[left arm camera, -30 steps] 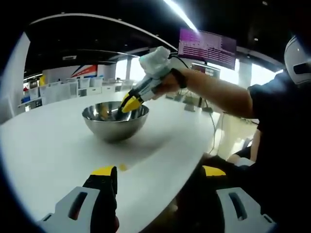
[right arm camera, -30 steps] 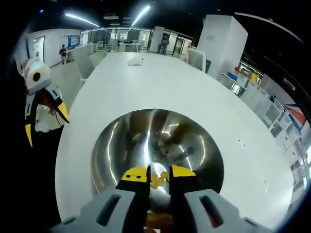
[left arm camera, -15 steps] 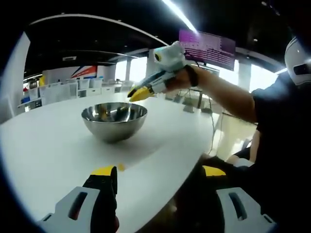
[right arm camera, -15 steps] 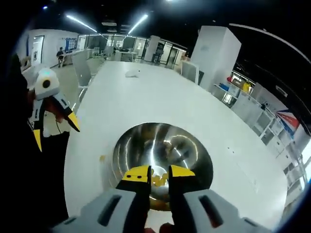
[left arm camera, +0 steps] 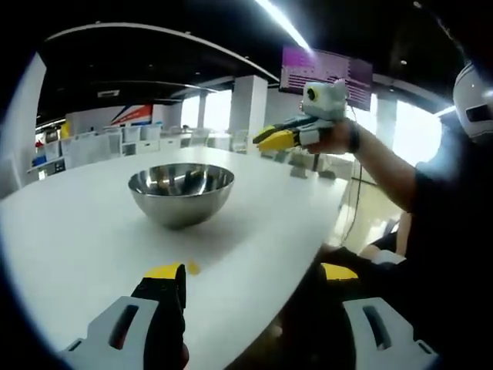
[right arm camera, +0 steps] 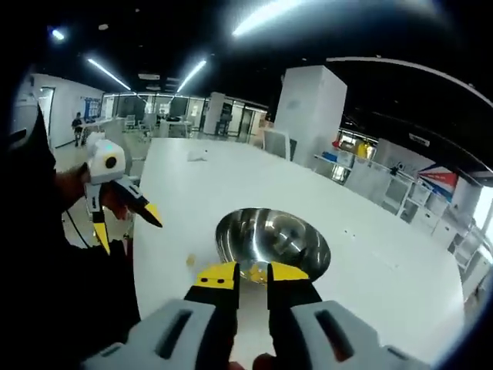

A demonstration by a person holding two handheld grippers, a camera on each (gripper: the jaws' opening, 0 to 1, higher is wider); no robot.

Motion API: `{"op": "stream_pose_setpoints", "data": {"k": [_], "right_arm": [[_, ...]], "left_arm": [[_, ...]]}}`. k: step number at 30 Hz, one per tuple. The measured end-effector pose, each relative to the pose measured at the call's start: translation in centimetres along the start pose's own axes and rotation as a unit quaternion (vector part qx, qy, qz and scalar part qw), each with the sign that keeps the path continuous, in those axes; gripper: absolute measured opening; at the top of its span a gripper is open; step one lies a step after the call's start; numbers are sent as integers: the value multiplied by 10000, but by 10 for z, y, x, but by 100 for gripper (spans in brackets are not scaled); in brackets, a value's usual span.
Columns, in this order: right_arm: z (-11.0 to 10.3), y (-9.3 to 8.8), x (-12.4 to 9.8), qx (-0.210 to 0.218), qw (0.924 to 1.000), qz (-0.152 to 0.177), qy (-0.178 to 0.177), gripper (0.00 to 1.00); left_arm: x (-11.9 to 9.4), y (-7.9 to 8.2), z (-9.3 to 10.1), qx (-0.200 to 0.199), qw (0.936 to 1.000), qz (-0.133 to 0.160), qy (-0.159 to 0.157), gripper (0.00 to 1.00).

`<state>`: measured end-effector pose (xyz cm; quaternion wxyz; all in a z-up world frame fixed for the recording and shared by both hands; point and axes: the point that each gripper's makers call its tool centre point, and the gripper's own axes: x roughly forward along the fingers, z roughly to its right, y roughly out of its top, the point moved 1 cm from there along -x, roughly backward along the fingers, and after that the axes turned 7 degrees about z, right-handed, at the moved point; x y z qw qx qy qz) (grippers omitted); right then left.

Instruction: Pick up the QQ candy scattered on the table and place it into the stainless steel bowl on the table

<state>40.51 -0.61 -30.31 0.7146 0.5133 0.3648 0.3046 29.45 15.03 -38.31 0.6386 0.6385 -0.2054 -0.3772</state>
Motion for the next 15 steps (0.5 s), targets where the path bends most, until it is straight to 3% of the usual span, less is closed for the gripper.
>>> {"op": "stream_pose_setpoints", "data": {"k": [6, 15], "right_arm": [[-7, 7, -25, 453, 9960, 703, -314, 15], [-38, -6, -45, 794, 9885, 1218, -427, 15]], "left_arm": [[2, 0, -1, -32, 10000, -3, -7, 69], [3, 1, -4, -18, 10000, -37, 23, 69]]}}
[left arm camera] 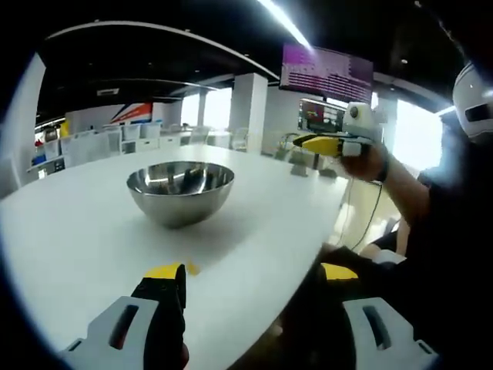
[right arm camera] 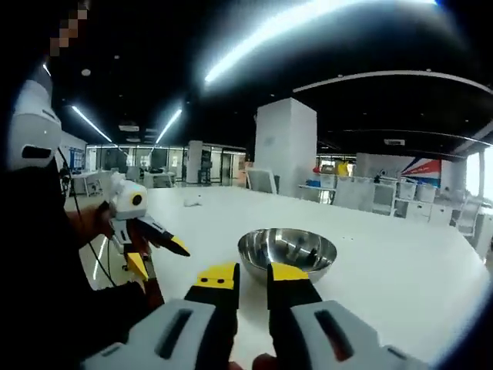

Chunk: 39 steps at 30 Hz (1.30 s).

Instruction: Pick up the QQ candy scattered on the table and place it into the stainless steel bowl on the table

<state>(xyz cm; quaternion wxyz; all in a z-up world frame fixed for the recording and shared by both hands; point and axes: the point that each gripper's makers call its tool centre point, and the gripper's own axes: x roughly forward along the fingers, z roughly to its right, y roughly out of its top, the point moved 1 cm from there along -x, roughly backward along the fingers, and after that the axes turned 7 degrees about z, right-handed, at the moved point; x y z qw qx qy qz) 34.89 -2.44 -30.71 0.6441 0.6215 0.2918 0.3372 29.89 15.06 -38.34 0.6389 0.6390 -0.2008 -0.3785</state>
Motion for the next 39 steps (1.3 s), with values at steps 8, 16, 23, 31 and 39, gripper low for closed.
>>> {"op": "stream_pose_setpoints", "data": {"k": [8, 16, 23, 31, 39], "right_arm": [[0, -17, -9, 12, 10000, -26, -85, 15], [-4, -15, -12, 11, 10000, -44, 0, 15], [-18, -26, -10, 2, 9991, -343, 256, 15], [-39, -50, 25, -119, 9959, -707, 558, 16], [-70, -85, 91, -434, 9859, -1227, 1055, 16]], "left_arm": [[1, 4, 3, 68, 10000, 2, -26, 69], [-1, 4, 1, 60, 10000, 14, 38, 69], [0, 4, 2, 54, 10000, 22, 28, 69], [-4, 5, 1, 51, 10000, 55, 66, 69], [-7, 6, 3, 53, 9999, 78, 61, 69]]}}
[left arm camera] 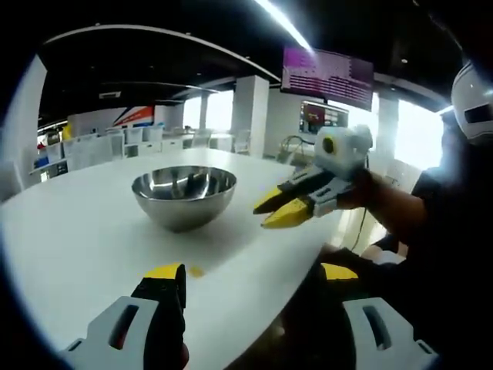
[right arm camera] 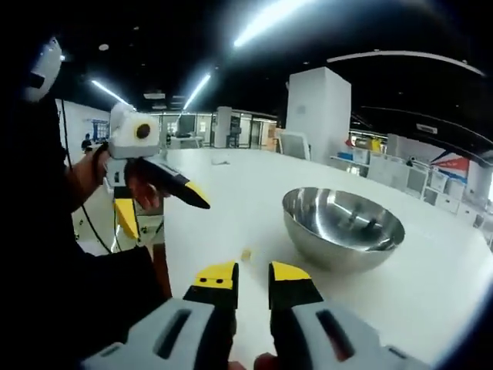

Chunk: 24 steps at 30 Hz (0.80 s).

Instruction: Pick up the QQ candy scattered on the table and place it into the stainless steel bowl on the table

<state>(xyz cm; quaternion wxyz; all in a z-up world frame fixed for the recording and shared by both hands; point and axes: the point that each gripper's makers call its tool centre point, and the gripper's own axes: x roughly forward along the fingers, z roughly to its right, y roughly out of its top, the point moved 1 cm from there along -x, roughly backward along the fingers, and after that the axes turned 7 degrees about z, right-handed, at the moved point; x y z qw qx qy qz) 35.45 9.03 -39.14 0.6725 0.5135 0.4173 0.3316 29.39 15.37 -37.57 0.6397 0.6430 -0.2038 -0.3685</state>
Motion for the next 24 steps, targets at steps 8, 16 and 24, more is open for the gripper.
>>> {"op": "stream_pose_setpoints", "data": {"k": [8, 16, 24], "right_arm": [[-10, -15, 51, 89, 9993, -235, 269, 16], [-12, -31, 80, 156, 9981, -479, 361, 16], [-7, -44, 87, 91, 9975, -644, 268, 13]], "left_arm": [[-4, -1, -1, -21, 10000, 16, 19, 69], [-7, -4, -5, -67, 10000, 19, 56, 69], [-6, -5, -5, -76, 10000, 28, 26, 69]]}}
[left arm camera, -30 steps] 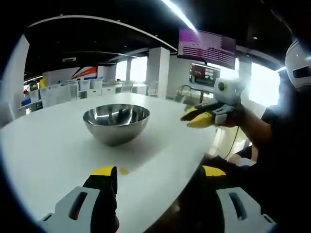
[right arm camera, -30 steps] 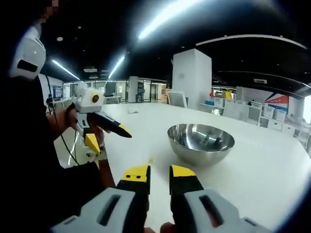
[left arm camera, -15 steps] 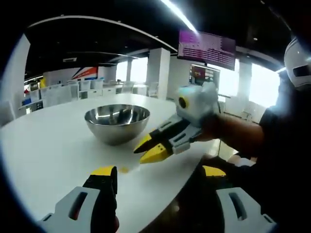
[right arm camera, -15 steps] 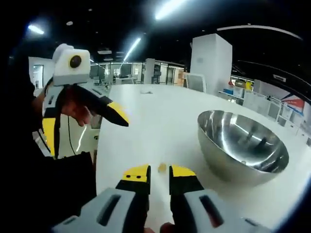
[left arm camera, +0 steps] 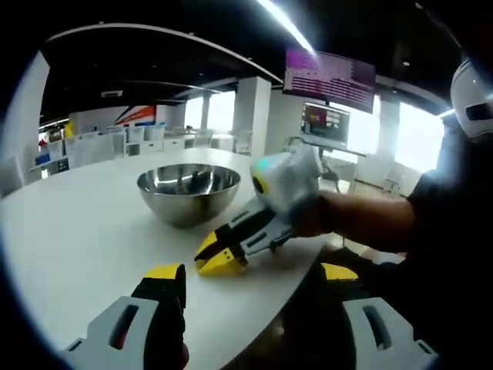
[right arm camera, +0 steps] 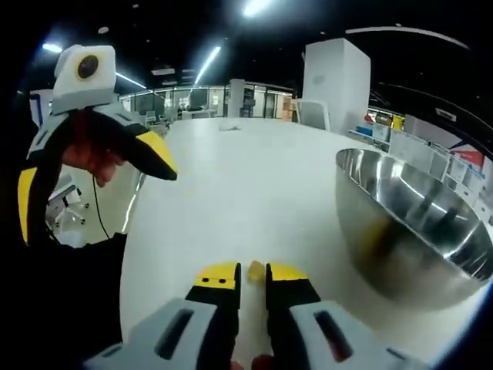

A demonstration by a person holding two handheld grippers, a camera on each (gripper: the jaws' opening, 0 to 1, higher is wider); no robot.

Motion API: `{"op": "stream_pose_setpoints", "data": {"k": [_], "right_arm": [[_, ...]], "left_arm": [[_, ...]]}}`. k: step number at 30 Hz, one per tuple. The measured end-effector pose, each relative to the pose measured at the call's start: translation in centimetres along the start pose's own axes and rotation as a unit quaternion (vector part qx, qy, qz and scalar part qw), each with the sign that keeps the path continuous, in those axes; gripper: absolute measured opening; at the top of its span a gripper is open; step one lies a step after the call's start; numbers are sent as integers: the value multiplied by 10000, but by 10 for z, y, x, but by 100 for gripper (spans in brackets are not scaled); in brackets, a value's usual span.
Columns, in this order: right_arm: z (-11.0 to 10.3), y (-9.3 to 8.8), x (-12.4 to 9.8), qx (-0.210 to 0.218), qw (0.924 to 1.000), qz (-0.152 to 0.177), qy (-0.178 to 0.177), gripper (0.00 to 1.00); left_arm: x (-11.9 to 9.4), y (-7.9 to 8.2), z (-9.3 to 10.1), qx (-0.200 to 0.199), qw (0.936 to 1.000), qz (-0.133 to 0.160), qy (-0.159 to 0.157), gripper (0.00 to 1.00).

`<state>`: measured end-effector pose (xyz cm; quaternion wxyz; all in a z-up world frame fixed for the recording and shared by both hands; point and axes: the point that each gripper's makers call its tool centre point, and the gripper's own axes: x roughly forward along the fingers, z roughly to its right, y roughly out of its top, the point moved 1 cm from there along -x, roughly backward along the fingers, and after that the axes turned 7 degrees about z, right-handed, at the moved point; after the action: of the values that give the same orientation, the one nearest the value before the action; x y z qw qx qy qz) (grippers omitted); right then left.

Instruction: Pick up the QQ candy scattered on the table and place it into the stainless steel bowl on the table

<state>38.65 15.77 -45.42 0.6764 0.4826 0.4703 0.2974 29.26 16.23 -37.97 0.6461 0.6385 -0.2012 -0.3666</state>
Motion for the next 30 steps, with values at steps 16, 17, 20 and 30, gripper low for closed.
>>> {"op": "stream_pose_setpoints", "data": {"k": [16, 17, 20, 30], "right_arm": [[1, 4, -5, -19, 9999, 144, -58, 8], [0, 6, -7, -27, 9998, 166, -55, 8], [-3, 16, -21, -100, 9996, 273, -51, 8], [-5, 53, -84, -234, 9971, 705, -135, 8]], "left_arm": [[3, -3, 0, -24, 10000, -21, -22, 69], [3, -3, 0, -23, 10000, -22, -24, 69], [4, -2, 1, -21, 10000, -20, -31, 69], [13, 1, 8, 41, 9999, -50, -117, 69]]}}
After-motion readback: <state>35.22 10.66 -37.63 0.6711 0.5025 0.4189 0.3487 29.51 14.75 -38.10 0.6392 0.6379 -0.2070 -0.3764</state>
